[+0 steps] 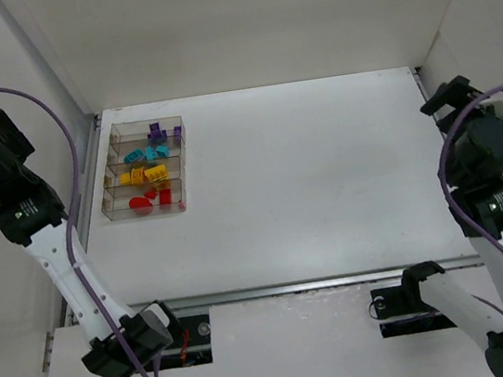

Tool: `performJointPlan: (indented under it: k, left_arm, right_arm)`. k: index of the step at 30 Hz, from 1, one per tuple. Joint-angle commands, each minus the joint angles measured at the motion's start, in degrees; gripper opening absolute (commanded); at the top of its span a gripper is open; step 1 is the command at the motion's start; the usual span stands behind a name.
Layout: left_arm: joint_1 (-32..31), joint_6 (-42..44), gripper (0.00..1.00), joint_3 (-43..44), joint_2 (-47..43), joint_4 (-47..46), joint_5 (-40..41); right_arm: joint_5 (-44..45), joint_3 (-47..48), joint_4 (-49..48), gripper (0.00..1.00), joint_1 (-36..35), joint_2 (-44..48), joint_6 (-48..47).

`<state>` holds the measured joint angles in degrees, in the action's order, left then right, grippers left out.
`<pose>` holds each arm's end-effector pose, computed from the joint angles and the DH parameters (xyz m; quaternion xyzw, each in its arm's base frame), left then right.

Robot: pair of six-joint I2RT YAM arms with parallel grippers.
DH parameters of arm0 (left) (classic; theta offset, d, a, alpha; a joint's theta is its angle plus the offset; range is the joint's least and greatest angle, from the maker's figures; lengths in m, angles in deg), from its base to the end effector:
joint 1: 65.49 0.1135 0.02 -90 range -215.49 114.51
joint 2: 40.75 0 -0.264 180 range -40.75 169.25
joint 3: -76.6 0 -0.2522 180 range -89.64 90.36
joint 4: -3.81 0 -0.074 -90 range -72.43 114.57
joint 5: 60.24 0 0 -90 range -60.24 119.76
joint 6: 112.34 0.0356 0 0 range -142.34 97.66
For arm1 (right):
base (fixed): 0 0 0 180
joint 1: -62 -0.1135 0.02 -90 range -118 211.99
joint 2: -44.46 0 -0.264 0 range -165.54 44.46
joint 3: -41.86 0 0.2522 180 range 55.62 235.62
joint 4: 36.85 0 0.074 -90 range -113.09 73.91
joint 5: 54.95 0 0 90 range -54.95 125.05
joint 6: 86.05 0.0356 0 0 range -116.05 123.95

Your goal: Sort the legos into containers by color

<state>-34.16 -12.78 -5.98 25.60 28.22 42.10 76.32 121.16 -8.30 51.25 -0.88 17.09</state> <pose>0.1995 0.1303 0.4981 -0.2037 0.6339 0.3264 0.6709 0.1458 0.0038 0.4517 0.2738 0.6242 -0.0887 0.7263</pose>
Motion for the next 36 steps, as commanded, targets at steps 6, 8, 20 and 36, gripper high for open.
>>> performJointPlan:
  k: [6, 8, 20, 36]
  left_arm:
    - [0.0, -10.2, 1.00, -3.8, -5.3, 6.2, 1.0]
    - [0.0, -10.3, 1.00, -4.5, -6.7, 7.1, 0.4]
    - [0.0, -11.3, 1.00, -5.6, -9.0, 9.5, -2.2]
    - [0.0, -13.3, 1.00, -3.5, -9.0, 10.5, -5.5]
  right_arm:
    - [3.6, -4.3, -6.9, 1.00, -0.1, 2.2, -10.9]
    - [2.3, -4.3, -6.9, 1.00, -0.1, 2.2, -10.9]
    - [4.7, -4.9, -6.9, 1.00, -0.1, 1.7, -2.6]
    - [1.2, -6.6, -6.9, 1.00, -0.1, 5.3, 1.2]
